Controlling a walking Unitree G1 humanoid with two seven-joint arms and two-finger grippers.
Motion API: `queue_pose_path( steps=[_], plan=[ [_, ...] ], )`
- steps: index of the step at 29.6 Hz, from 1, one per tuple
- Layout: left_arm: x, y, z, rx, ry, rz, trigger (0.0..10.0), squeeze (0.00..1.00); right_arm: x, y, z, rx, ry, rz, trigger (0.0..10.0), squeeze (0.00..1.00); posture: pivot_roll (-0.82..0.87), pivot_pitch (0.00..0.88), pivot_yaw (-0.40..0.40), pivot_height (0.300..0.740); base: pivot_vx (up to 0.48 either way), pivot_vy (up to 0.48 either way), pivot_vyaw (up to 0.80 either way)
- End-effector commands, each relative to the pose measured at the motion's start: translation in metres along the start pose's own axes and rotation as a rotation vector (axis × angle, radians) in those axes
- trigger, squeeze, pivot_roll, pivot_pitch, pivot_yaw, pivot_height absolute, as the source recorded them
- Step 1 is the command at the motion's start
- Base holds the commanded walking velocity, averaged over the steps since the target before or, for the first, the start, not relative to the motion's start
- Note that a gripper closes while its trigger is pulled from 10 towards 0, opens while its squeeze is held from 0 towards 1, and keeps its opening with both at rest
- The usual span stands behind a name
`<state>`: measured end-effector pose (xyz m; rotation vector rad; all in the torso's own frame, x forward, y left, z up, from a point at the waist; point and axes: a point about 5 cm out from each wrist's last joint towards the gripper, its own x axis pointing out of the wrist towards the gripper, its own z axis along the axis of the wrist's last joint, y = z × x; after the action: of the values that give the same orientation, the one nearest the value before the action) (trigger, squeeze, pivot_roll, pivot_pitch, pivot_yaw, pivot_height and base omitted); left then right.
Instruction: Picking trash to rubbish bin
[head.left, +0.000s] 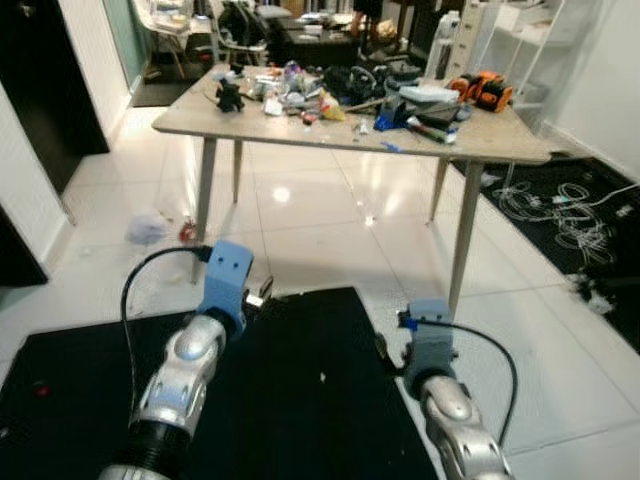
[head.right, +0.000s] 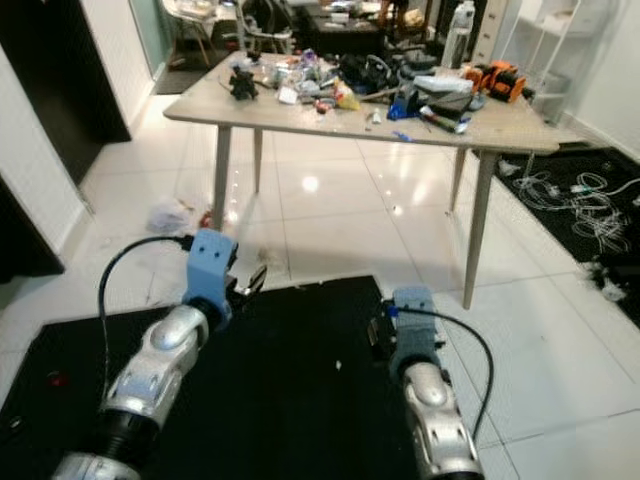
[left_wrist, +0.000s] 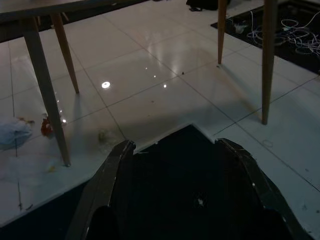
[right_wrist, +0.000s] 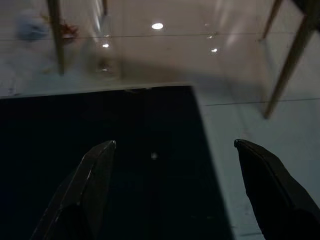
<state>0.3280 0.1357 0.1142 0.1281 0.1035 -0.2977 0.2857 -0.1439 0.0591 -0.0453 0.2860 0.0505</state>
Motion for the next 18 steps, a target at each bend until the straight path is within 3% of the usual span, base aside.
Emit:
queue_pose_path(
  steps=[1, 18],
  plan=[
    [-0.0004, -0.0014, -0.0019, 0.008, 0.015, -0.005, 10.0, 0.0, 0.0001, -0.0049, -0.0019, 0.006, 0.015, -0.012, 10.0, 0.0, -0.06, 0.059, 0.016, 0.74, 0.394, 0.0, 0.0],
    [-0.0079, 0.0069, -0.0101, -0.012, 0.025, 0.063, 10.0, 0.0, 0.001, -0.0037, 0.0002, -0.038, 0.029, 0.052, 10.0, 0.0, -0.07, 0.066, -0.057, 0.74, 0.39, 0.0, 0.0]
  ],
)
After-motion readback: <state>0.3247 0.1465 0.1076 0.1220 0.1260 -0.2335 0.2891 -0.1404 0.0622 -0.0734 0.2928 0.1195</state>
